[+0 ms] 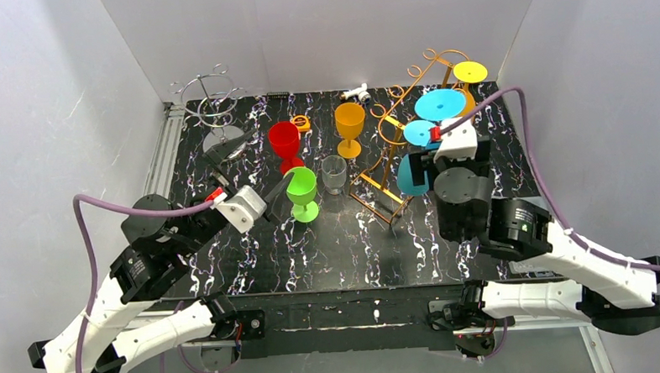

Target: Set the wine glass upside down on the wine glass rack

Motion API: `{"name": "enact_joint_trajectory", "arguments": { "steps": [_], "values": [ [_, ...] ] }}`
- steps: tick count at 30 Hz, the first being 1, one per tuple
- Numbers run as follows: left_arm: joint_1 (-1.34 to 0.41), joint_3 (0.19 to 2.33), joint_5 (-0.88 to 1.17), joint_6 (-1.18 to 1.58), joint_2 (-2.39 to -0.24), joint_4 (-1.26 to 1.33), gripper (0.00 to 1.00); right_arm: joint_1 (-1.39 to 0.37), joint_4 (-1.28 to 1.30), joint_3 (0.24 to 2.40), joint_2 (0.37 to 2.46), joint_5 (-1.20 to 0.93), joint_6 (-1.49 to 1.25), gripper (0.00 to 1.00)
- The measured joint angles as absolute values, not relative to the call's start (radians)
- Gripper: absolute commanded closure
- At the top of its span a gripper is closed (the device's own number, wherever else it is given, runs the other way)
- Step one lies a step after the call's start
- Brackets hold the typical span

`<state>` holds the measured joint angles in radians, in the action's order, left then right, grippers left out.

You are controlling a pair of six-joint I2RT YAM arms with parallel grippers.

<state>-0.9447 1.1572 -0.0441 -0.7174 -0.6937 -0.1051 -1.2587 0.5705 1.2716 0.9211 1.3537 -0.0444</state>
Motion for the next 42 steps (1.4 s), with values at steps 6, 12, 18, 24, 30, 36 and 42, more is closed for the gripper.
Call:
{"name": "enact_joint_trajectory", "arguments": {
  "steps": [6,12,18,24,30,36,42],
  "values": [
    [-0.945,1.163,-0.041,-0.724,-0.709,-0.105,0.02,-1.141,0.508,1.343,0.959,1.337,0.051,0.49],
    [-0.945,1.179,-0.036,-0.727,-0.728,-0.111,0.02,-0.570,0.533,1.475,1.161,0.950,-0.011,0.47],
    [-0.945,1.190,-0.022,-0.746,-0.733,-0.115,0.02,-0.154,0.447,1.356,1.127,0.550,-0.125,0.49],
    [-0.945,1.192,-0.012,-0.763,-0.731,-0.113,0.02,0.013,0.379,1.109,0.950,0.267,-0.182,0.51],
    [-0.945,1.157,0.012,-0.767,-0.711,-0.102,0.02,0.112,0.288,0.925,0.870,0.027,-0.150,0.63],
    [-0.945,1.110,0.029,-0.778,-0.698,-0.074,0.02,0.118,0.194,0.883,0.912,-0.135,-0.065,0.57],
    [-0.945,1.050,0.071,-0.790,-0.698,-0.030,0.02,0.118,0.121,0.868,0.925,-0.202,0.034,0.56]
  ]
}}
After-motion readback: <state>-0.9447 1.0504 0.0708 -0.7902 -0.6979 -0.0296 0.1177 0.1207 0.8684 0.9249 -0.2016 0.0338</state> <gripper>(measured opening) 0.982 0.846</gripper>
